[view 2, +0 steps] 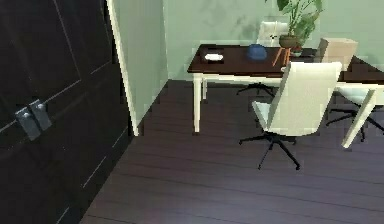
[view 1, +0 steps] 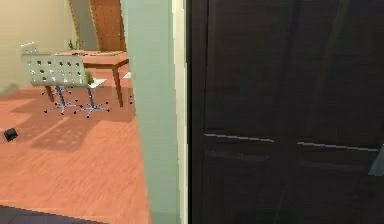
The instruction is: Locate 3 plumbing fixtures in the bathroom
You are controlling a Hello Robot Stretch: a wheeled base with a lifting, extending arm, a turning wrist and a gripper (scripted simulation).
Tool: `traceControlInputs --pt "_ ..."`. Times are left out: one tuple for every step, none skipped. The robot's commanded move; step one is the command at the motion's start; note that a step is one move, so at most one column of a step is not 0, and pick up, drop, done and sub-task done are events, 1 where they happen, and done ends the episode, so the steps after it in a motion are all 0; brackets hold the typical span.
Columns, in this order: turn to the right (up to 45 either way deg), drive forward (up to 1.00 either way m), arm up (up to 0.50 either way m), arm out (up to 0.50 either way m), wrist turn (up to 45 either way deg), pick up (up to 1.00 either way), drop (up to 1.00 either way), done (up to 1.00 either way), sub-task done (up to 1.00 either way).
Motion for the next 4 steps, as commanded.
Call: traceControlInputs --pt "0.0 0.15 0.00 0.00 0.0 0.00 0.00 0.00 0.00" --pt "-45.0 0.00 0.00 0.00 0.0 0.00 0.00 0.00 0.00" --pt "-6.0 0.00 0.00 0.00 0.0 0.00 0.00 0.00 0.00" --pt "0.0 1.00 0.00 0.00 0.0 0.00 0.00 0.00 0.00"
